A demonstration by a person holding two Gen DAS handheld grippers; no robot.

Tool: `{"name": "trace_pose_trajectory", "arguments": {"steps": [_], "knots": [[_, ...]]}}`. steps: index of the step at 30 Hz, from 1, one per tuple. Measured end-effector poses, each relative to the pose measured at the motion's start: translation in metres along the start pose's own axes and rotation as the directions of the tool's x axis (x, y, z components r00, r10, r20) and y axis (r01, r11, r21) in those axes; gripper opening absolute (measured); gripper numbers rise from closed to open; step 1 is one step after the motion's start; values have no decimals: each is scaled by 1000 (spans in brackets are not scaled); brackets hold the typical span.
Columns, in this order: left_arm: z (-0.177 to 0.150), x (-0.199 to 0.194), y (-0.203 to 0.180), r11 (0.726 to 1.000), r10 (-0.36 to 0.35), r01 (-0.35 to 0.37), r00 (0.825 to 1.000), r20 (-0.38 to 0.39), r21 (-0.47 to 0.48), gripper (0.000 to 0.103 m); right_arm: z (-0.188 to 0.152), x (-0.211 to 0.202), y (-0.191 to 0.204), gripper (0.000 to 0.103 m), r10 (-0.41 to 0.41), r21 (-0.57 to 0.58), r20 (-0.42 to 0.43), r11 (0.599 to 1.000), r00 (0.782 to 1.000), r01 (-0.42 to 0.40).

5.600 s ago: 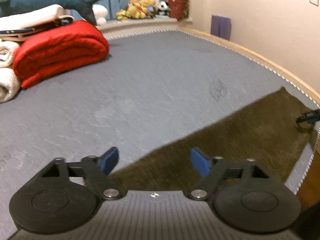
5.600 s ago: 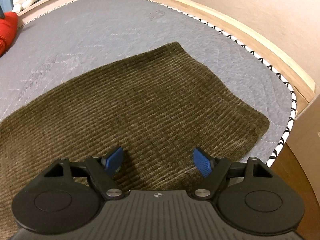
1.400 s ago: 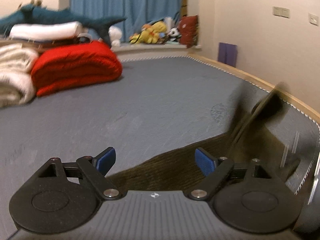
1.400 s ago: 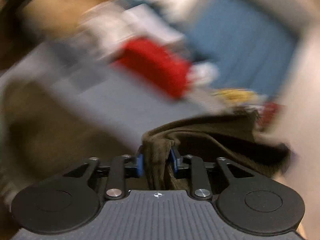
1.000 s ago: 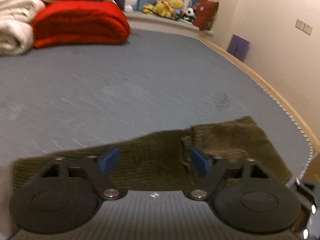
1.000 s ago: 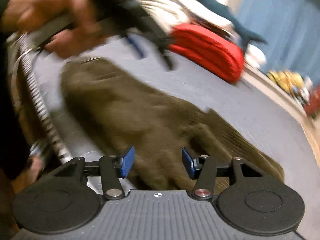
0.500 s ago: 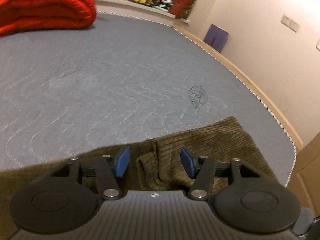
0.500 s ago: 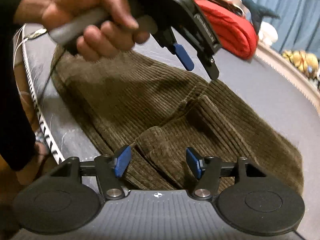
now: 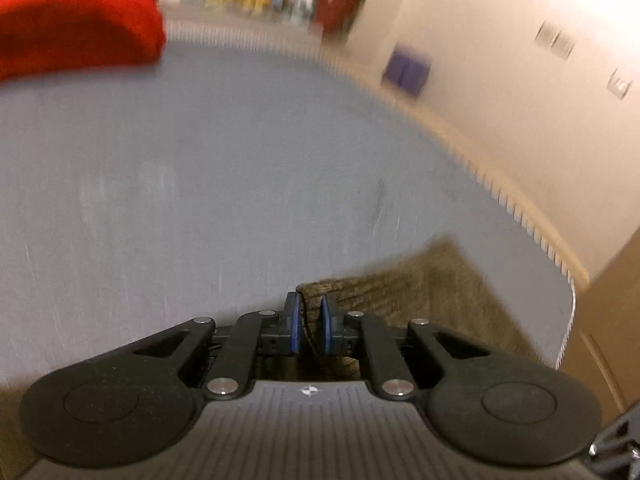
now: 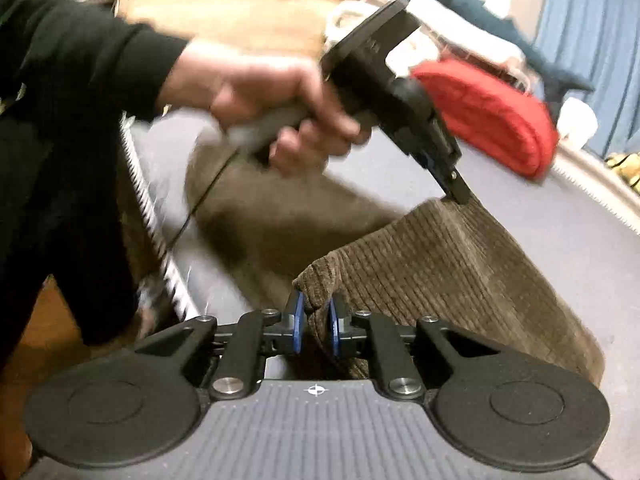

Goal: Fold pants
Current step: 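Grasp the pants edge with the left tool while the right tool holds its end, then lift the pants end with the right tool and fold it over the rest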

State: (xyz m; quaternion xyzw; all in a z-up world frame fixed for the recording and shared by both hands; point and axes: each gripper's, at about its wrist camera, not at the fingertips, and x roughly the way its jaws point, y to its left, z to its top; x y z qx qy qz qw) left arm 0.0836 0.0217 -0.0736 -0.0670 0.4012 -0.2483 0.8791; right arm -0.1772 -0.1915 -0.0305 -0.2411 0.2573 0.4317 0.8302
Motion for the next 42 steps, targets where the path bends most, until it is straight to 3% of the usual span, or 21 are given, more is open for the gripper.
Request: {"name": "trace_pose_trajectory", "arguments": {"steps": [1, 3, 7, 8, 15, 16, 17, 18, 20, 22, 24, 26, 28, 29, 31, 33, 35, 38, 40, 42], "knots": [[-4, 6, 5, 1000, 22, -23, 999, -27, -15, 13, -5, 7, 3, 16, -15, -25, -40, 1000, 999, 14], [-9, 12, 17, 996, 20, -24, 999, -45, -82, 26, -11, 18, 9, 19, -55, -77, -73, 996, 996, 49], [-10, 20, 32, 975, -85, 71, 994, -62, -209, 67, -8, 25, 14, 65, -94, -91, -51, 992, 994, 89], [-11, 23, 32, 972, -105, 87, 992, -71, -217, 75, -8, 29, 16, 67, -96, -103, -48, 991, 994, 90], [-20, 40, 6, 996, -22, 16, 997, -70, -83, 75, -12, 53, 31, 61, -118, -175, -107, 980, 987, 98], [-20, 39, 2, 999, 1, -4, 998, -63, -48, 50, -14, 54, 33, 53, -133, -191, -113, 975, 985, 110], [-18, 39, -4, 1000, 27, -28, 998, -57, -11, 35, -15, 55, 35, 46, -153, -212, -110, 969, 982, 127], [-15, 35, -7, 1000, 26, -26, 999, -43, 7, 31, -14, 53, 35, 32, -171, -224, -102, 964, 980, 145], [-4, 15, -18, 997, 9, -12, 999, 36, 81, 24, -6, 44, 30, 22, -169, -196, -73, 969, 983, 152], [4, -8, -19, 994, 8, -20, 994, 109, 108, 24, 6, 29, 27, 21, -183, -170, -11, 969, 983, 178], [9, -17, -9, 996, 28, -37, 993, 114, 76, 24, 17, 16, 28, 21, -193, -131, 62, 971, 979, 200], [3, -3, 5, 996, 77, -78, 997, 15, 48, 27, 24, 16, 32, 19, -181, -110, 79, 976, 980, 189], [-7, 13, 18, 993, 117, -118, 989, -92, 4, 35, 21, 26, 39, 19, -114, -143, 8, 983, 993, 114], [-11, 12, 22, 992, 118, -121, 989, -85, -28, 37, 17, 30, 44, 18, -98, -175, -26, 980, 995, 92], [-9, 0, 12, 988, 155, -154, 988, -28, 8, 49, 13, 28, 45, 24, -95, -177, -52, 981, 994, 84], [-8, -17, -7, 969, 219, -226, 973, 79, 96, 56, 15, 13, 30, 35, -91, -58, -19, 994, 996, 89], [-9, -31, -23, 958, 217, -243, 962, 165, 155, 56, 16, -6, 9, 45, -113, 103, 29, 989, 993, 110], [-14, -39, -36, 974, 113, -143, 979, 172, 174, 55, 4, -29, -31, 46, -251, 362, 34, 905, 967, 222], [-23, -37, -45, 971, 49, -82, 988, 148, 226, 54, -12, -39, -56, 51, -382, 519, -34, 783, 924, 343], [-33, -26, -56, 957, -12, -15, 996, 89, 291, 49, -34, -46, -77, 57, -493, 621, -152, 627, 857, 471]]}}
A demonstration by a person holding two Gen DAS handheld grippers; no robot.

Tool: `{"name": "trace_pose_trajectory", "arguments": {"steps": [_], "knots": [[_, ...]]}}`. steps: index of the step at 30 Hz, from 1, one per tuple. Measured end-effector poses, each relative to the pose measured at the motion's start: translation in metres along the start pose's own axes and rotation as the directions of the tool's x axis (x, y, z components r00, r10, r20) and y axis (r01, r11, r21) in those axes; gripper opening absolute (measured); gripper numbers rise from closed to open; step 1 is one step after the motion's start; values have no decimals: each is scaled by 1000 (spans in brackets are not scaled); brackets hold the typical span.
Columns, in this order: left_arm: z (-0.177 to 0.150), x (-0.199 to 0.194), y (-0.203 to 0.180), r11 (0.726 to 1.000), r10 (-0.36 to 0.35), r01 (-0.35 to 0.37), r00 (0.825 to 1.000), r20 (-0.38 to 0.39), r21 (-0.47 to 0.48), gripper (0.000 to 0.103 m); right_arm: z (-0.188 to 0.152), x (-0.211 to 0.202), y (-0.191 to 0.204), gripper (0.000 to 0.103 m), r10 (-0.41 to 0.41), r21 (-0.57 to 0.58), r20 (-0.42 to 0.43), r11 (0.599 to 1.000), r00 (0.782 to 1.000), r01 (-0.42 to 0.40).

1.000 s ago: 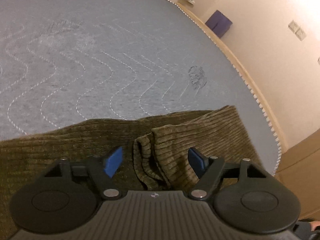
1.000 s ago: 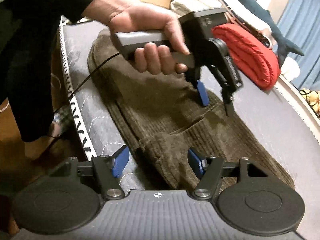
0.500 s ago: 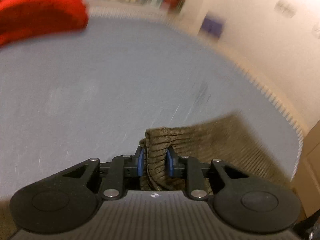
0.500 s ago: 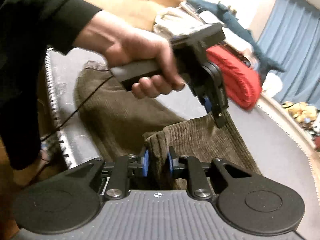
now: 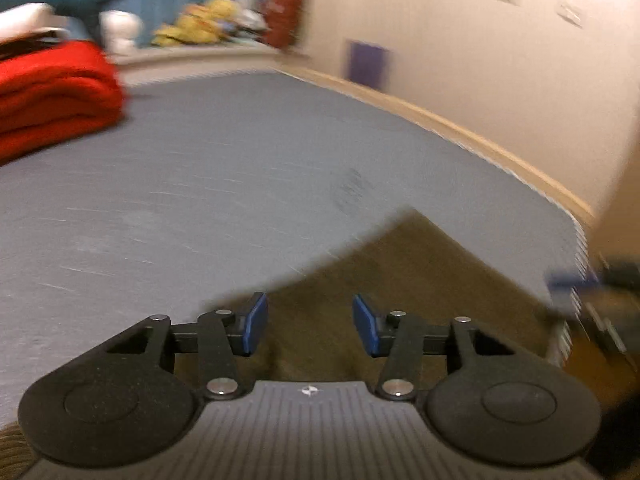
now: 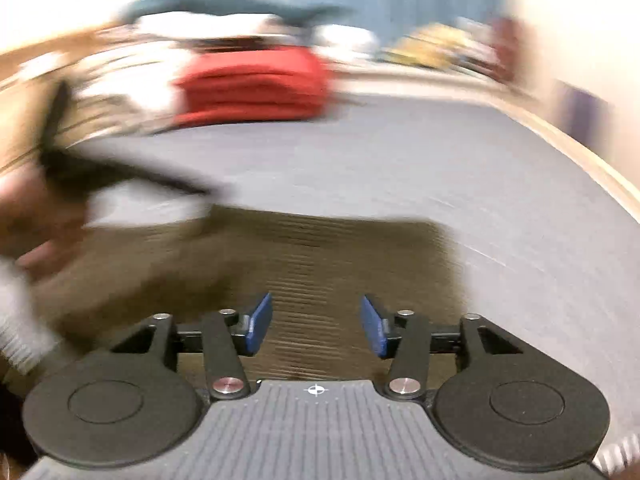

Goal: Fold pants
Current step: 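Lift the pants end with the right tool and fold it over the rest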

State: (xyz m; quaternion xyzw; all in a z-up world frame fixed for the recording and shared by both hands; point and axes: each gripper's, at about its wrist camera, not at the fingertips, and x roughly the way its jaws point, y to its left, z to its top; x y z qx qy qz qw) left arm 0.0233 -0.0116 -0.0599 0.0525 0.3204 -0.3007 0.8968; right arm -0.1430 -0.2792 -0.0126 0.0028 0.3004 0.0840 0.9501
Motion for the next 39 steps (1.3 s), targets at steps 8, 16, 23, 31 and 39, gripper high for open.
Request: {"name": "trace_pose_trajectory", "arguments": {"steps": [8, 16, 23, 31, 39], "knots": [[-28, 25, -9, 991, 127, -117, 971, -205, 61, 45, -27, 37, -80, 76, -109, 389, -234, 900, 966, 196], [-13, 12, -23, 990, 140, -135, 980, -139, 47, 63, -29, 48, -81, 76, -14, 485, -252, 864, 968, 139], [-15, 2, -24, 986, 161, -156, 979, -124, 50, 74, -32, 47, -81, 70, -38, 502, -261, 848, 965, 169], [-13, -3, -25, 985, 174, -170, 978, -118, 39, 85, -29, 47, -73, 46, -84, 452, -255, 870, 963, 195], [3, -24, -21, 987, 121, -127, 991, -62, -102, 102, -7, 16, -33, 29, -171, 281, -131, 938, 977, 202]]}}
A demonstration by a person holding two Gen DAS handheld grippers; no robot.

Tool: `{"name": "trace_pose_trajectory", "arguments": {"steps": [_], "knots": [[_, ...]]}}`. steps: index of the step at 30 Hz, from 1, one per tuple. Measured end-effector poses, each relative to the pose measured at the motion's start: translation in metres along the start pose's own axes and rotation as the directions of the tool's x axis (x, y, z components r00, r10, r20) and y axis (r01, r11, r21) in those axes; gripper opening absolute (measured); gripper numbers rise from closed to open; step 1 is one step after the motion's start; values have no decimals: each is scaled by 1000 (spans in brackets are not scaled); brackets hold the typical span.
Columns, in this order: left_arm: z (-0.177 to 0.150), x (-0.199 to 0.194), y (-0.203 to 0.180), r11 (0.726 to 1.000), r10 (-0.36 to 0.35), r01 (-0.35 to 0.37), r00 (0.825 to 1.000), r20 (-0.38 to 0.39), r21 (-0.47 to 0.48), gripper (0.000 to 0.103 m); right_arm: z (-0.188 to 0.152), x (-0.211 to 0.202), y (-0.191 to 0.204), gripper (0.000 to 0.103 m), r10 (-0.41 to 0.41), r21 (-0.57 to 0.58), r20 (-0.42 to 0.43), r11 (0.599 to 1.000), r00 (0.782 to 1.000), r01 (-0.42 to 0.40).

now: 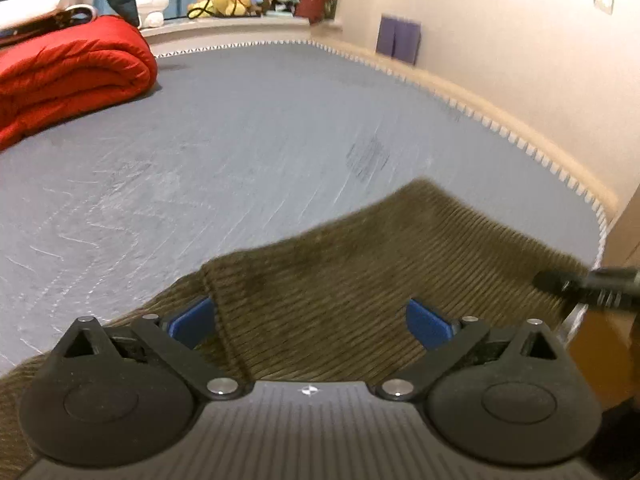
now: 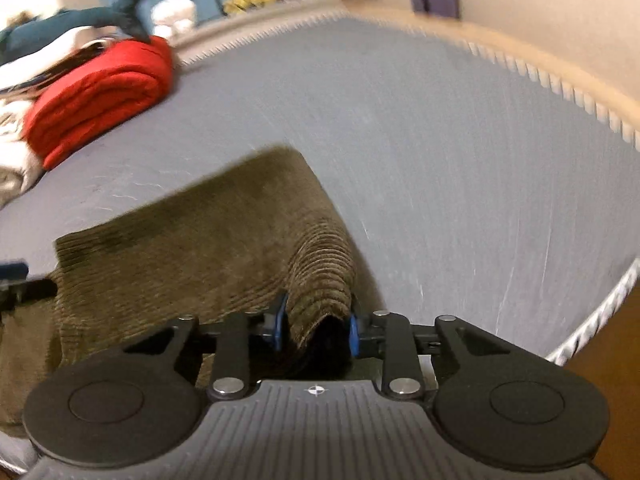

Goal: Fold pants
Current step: 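Lift the pants end with the right tool and fold it over the rest, then lay the folded end down with both tools and release it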

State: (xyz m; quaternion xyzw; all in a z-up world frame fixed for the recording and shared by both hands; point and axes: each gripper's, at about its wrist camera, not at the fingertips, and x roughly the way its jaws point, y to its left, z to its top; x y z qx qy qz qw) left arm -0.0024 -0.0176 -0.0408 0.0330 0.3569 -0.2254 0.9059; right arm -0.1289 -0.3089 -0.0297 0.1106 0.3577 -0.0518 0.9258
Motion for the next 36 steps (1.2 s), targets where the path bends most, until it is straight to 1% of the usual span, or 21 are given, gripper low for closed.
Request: {"name": "trace_pose_trajectory", "arguments": {"steps": [2, 5, 6, 8, 10, 11, 14, 16, 18, 19, 20, 22, 23, 25, 28, 30, 31, 32, 34, 35, 36], "knots": [[8, -13, 4, 996, -61, 63, 997, 39, -57, 102, -1, -22, 27, 28, 6, -139, 102, 990, 995, 8], [19, -34, 9, 972, -186, 200, 976, 117, -121, 102, -12, -56, 75, 28, 80, -373, 238, 928, 968, 15], [23, -40, 11, 956, -237, 255, 962, 134, -142, 102, -19, -66, 92, 28, 111, -445, 275, 895, 955, 24], [29, -47, 19, 899, -370, 394, 917, 151, -190, 103, -33, -81, 122, 28, 180, -563, 311, 826, 933, 29], [32, -48, 25, 844, -465, 486, 874, 140, -226, 103, -48, -93, 149, 27, 249, -660, 322, 750, 914, 28], [32, -49, 28, 840, -471, 488, 873, 129, -235, 103, -55, -97, 161, 27, 280, -699, 321, 714, 905, 27], [28, -54, 36, 872, -406, 425, 905, 130, -241, 103, -76, -108, 192, 27, 370, -793, 309, 609, 876, 23], [22, -55, 49, 896, -327, 347, 938, 116, -277, 99, -87, -112, 207, 27, 407, -827, 308, 561, 860, 31], [17, -57, 66, 911, -265, 276, 961, 78, -308, 61, -92, -112, 219, 27, 432, -846, 293, 533, 853, 20], [15, -57, 74, 926, -216, 219, 975, 43, -307, 30, -94, -111, 225, 27, 442, -851, 285, 525, 851, 12], [11, -58, 85, 929, -202, 198, 979, 20, -314, 22, -96, -109, 230, 27, 445, -855, 285, 519, 849, 15], [4, -63, 106, 930, -192, 183, 981, 4, -320, 20, -98, -103, 241, 29, 459, -874, 239, 485, 855, -16], [1, -69, 115, 934, -179, 171, 984, 3, -313, 20, -98, -104, 244, 32, 477, -884, 219, 467, 851, -35], [-5, -82, 138, 932, -170, 162, 986, 5, -323, 20, -97, -112, 250, 36, 549, -889, 192, 449, 814, -93], [-19, -104, 185, 913, -146, 134, 989, -4, -385, 20, -78, -127, 244, 36, 688, -850, 130, 448, 714, -276], [-32, -120, 219, 905, -98, 84, 995, -13, -417, 20, -59, -133, 235, 41, 764, -792, 117, 457, 634, -404], [-39, -130, 237, 901, -70, 54, 997, -23, -431, 20, -49, -132, 231, 48, 777, -762, 122, 472, 618, -443], [-46, -137, 254, 894, -51, 30, 998, -35, -446, 20, -38, -128, 230, 52, 776, -734, 125, 491, 618, -469], [-61, -147, 282, 869, -22, -15, 997, -69, -494, 24, -19, -113, 228, 52, 755, -662, 113, 542, 646, -517], [-72, -150, 298, 845, 6, -56, 995, -96, -532, 29, -12, -102, 228, 53, 731, -627, 101, 573, 675, -527], [-78, -152, 312, 825, 33, -94, 992, -118, -558, 33, -4, -87, 227, 54, 696, -588, 77, 610, 714, -531]]}}
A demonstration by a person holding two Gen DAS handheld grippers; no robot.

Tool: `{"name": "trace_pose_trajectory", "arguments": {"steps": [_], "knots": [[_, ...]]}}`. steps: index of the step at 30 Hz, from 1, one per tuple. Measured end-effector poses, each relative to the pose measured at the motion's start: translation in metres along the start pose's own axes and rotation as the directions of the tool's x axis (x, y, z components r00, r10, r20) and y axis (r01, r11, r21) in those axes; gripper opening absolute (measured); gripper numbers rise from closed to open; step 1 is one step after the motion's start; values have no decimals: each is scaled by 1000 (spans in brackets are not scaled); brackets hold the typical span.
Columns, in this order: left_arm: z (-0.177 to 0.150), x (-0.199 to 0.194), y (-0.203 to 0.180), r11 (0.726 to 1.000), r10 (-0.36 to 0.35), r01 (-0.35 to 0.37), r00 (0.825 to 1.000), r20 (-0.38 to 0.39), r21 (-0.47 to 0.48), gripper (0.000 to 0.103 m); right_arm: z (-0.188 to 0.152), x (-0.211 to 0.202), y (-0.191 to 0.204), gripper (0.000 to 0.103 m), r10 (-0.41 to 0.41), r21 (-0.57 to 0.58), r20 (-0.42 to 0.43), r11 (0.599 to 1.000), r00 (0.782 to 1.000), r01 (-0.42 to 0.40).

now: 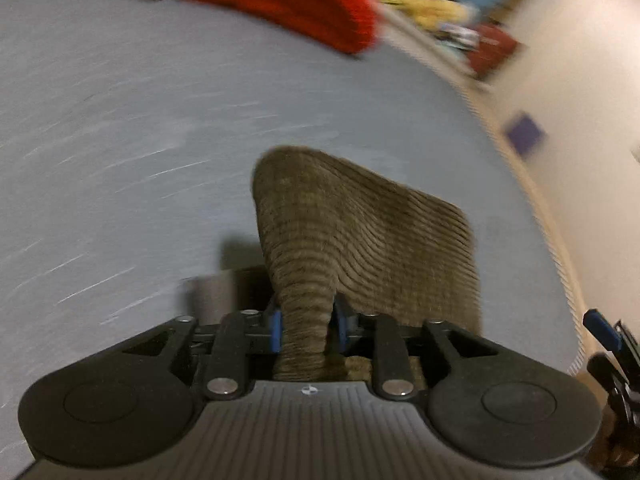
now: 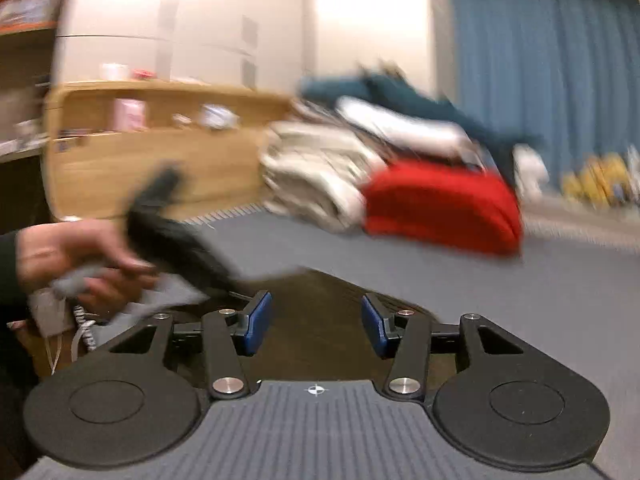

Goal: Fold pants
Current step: 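Lay the folded end down with both tools and release it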

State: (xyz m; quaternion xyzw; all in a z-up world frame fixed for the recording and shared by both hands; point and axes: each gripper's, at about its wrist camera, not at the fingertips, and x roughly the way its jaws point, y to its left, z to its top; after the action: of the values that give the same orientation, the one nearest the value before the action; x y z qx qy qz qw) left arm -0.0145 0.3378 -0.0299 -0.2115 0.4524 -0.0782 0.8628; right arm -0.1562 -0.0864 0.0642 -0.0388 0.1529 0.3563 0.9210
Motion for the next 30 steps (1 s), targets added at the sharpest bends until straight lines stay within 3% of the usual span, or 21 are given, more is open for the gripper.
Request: {"name": "trace_pose_trajectory", "arguments": {"steps": [2, 3, 4, 7, 9, 11, 14, 15, 16, 18, 20, 23, 30], "knots": [[-2, 4, 28, 995, 64, -66, 998, -20, -81, 63, -10, 21, -24, 63, -40, 96, -119, 994, 992, 51], [-3, 4, 39, 992, 61, -64, 998, -29, -108, 71, -16, 33, -38, 66, -49, 155, -194, 985, 980, 80], [-3, 8, 48, 990, 47, -53, 998, -47, -131, 85, -21, 46, -46, 70, -52, 201, -260, 974, 964, 107], [-7, 25, 57, 986, -25, 10, 995, -93, -166, 90, -46, 83, -65, 74, -22, 360, -427, 913, 904, 192], [-6, 40, 65, 981, -72, 48, 990, -120, -188, 92, -63, 108, -74, 76, 20, 440, -494, 868, 869, 231], [-8, 53, 67, 979, -99, 71, 985, -142, -191, 92, -75, 127, -80, 81, 82, 513, -523, 825, 849, 237], [-17, 77, 57, 976, -136, 102, 976, -172, -193, 92, -87, 148, -89, 81, 195, 618, -523, 757, 830, 211], [-21, 83, 54, 976, -137, 103, 976, -170, -194, 92, -91, 151, -87, 80, 214, 636, -517, 744, 829, 205], [-22, 86, 49, 979, -127, 98, 979, -161, -182, 92, -94, 152, -88, 69, 225, 647, -507, 737, 832, 195], [-22, 91, 39, 986, -101, 77, 983, -155, -149, 84, -92, 151, -85, 59, 212, 633, -499, 752, 841, 186], [-19, 89, 32, 985, -77, 52, 986, -149, -163, 68, -86, 148, -84, 44, 187, 611, -482, 772, 856, 176], [-11, 79, 7, 994, -30, 16, 991, -131, -109, 55, -69, 140, -84, 31, 158, 599, -439, 785, 884, 157], [8, 83, -58, 992, -120, 117, 991, -55, -48, 51, -24, 103, -115, 30, 79, 560, -334, 818, 939, 130]]}}
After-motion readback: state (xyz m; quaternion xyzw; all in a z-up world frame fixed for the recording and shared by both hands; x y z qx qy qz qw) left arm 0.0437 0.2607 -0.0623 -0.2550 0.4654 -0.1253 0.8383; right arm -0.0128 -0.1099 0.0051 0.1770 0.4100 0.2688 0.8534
